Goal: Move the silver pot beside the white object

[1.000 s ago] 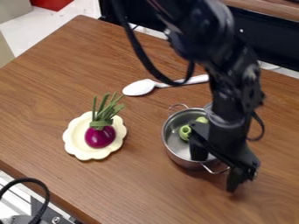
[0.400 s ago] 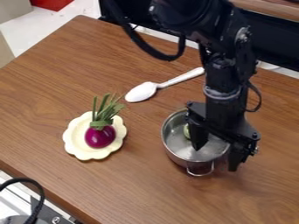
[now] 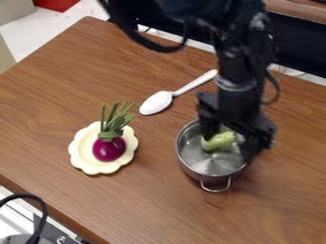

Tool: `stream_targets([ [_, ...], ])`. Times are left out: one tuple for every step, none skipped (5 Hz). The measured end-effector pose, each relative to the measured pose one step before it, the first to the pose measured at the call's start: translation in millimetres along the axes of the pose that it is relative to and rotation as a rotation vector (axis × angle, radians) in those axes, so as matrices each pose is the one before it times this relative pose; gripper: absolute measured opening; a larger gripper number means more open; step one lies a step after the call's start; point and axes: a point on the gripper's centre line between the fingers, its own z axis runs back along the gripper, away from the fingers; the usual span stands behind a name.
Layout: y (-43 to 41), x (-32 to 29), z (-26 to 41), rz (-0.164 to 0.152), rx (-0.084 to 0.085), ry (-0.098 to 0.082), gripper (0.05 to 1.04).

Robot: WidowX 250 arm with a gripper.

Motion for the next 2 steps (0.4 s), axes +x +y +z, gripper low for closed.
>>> stream_targets([
  [30.17,10.51,7.24,0.0580,0.0080,-0.0295,0.996],
  [26.52,15.06,7.26,0.0355,0.0206,-0.0245,0.996],
])
